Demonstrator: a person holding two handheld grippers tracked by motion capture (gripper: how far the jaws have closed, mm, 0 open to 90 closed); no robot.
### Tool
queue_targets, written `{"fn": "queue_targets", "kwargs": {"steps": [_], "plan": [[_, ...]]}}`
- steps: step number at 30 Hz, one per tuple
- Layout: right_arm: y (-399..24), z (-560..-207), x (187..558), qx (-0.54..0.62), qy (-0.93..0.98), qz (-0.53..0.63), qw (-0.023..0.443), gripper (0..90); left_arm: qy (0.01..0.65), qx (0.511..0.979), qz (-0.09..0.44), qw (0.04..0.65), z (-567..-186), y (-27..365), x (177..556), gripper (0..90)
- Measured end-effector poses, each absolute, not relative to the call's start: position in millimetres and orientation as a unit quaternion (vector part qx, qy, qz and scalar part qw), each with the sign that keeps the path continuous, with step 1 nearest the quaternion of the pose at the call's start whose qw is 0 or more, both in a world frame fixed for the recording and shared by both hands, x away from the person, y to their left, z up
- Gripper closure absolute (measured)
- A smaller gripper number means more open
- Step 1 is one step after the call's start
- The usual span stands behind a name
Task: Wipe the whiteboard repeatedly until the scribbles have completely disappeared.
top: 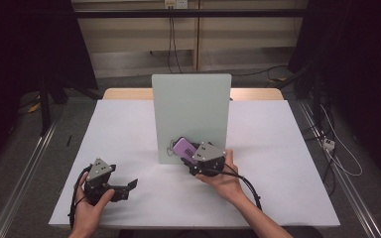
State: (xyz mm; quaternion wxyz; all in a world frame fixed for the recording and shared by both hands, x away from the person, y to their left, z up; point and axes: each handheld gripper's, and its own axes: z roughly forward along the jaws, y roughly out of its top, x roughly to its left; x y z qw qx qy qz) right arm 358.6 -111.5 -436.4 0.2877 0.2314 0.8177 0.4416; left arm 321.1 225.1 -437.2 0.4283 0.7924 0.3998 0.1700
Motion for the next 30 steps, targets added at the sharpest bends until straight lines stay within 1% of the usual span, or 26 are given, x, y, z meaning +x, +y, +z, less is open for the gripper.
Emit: {"fn": "queue_targets", "kwargs": {"steps": [30], "plan": [[-57.6,-443.5,369.8,0.203,0.828,0.453,0.259,41.8,0.398,0.793,0.170,0.429,-437.1,226.1,321.1,5.1]]}}
